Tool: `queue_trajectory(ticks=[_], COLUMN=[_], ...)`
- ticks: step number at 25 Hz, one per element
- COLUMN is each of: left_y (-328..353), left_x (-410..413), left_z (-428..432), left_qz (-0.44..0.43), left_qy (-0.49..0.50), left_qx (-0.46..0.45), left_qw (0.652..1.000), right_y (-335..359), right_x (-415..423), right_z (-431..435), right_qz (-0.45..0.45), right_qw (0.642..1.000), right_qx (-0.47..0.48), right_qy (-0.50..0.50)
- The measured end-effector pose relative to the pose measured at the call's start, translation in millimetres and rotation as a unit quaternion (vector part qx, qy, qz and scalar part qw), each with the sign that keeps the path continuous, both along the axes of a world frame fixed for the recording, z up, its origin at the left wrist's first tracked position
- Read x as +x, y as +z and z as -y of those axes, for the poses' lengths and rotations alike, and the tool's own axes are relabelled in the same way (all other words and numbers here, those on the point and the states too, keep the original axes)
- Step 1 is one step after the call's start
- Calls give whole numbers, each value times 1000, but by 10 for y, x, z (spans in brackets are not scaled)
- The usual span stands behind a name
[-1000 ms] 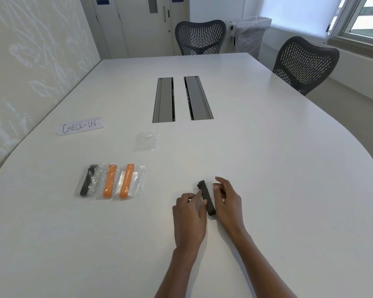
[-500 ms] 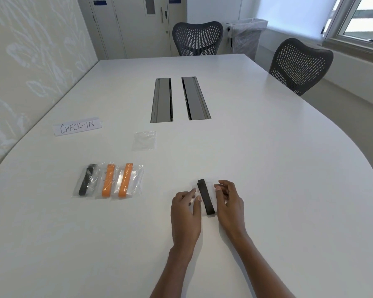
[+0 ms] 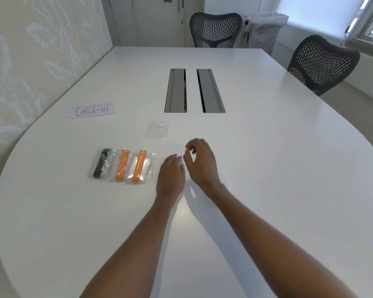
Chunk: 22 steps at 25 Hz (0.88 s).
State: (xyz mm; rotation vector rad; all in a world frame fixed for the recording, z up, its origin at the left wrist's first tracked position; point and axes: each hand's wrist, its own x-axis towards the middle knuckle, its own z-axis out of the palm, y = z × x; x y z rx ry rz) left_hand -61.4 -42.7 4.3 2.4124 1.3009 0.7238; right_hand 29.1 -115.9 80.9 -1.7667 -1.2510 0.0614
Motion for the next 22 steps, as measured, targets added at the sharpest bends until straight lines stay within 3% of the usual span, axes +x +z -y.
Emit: queue_trajectory(ticks=[10,14,22], left_y=[-155,-154,-112], left_x=[65,78,115], left_z=[-27,-10,-30], left_qz=[-36,-49,-78], left_qy=[10,23,33], left_qx=[27,47,53], left_qw=[999,997,995], right_y=[-477,-570,-648], right_x=[497,669,767], right_z=[-1303,-1832,-2760], right_qz=[-168,-169,-83], right_qw=[975,975,981], right_qx=[-142,-144,-174], right_qy=[11,28,17])
